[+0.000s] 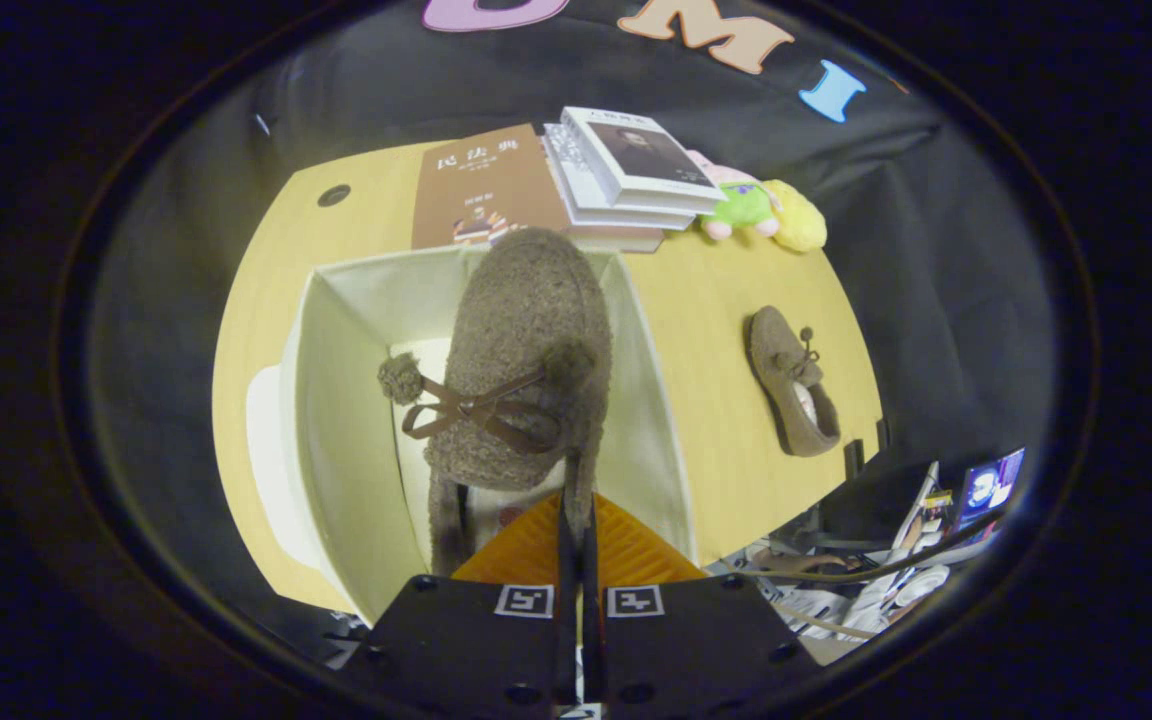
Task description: Open the storage box then place both shoes into the box .Put the left shoe in first, then the right shoe, with the right side of both shoes facing outward in a uniform manner.
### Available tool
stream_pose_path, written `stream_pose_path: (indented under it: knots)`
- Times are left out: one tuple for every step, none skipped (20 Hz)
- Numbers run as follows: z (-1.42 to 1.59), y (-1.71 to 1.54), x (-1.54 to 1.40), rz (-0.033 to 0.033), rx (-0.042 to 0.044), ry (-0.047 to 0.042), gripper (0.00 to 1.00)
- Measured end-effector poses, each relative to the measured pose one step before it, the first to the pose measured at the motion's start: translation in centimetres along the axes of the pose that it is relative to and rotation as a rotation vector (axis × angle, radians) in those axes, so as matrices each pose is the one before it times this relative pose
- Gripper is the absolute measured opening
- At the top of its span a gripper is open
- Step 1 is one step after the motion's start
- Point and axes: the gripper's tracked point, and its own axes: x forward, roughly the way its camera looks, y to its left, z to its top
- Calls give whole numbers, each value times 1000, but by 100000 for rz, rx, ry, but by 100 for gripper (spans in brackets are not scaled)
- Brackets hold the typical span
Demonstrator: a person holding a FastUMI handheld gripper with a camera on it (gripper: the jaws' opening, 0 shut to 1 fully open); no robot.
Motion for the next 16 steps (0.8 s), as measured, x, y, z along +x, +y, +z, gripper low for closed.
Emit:
stream_pose_path:
  knots:
    - [-568, 261, 351, -682, -1788, 1207, 6]
    - [-467, 443, 305, 328, -1666, 647, 6]
    - [286, 647, 401, 97, -982, -1167, 6]
    - [-77, 460, 303, 597, -2164, 64, 6]
    - [88, 466, 344, 270, -1362, 261, 6]
    - [-43, 515, 515, 538, -1062, 652, 6]
    - [-45, 523, 650, 835, -1059, 950, 6]
    - [-161, 648, 776, 1162, -883, 1081, 6]
    - [-215, 288, 852, -177, -1232, 1703, 6]
    - [-268, -333, 802, -1994, -2333, 1451, 6]
    - [-87, -25, 689, -779, -1599, 666, 6]
    - [-84, 56, 806, -17, -1048, 300, 6]
    - [82, 198, 614, 658, -565, 279, 6]
    - [11, 258, 670, 1208, -476, 270, 6]
    - [72, 452, 311, 3007, 719, 212, 6]
    - [125, 315, 302, 2521, 2092, -639, 6]
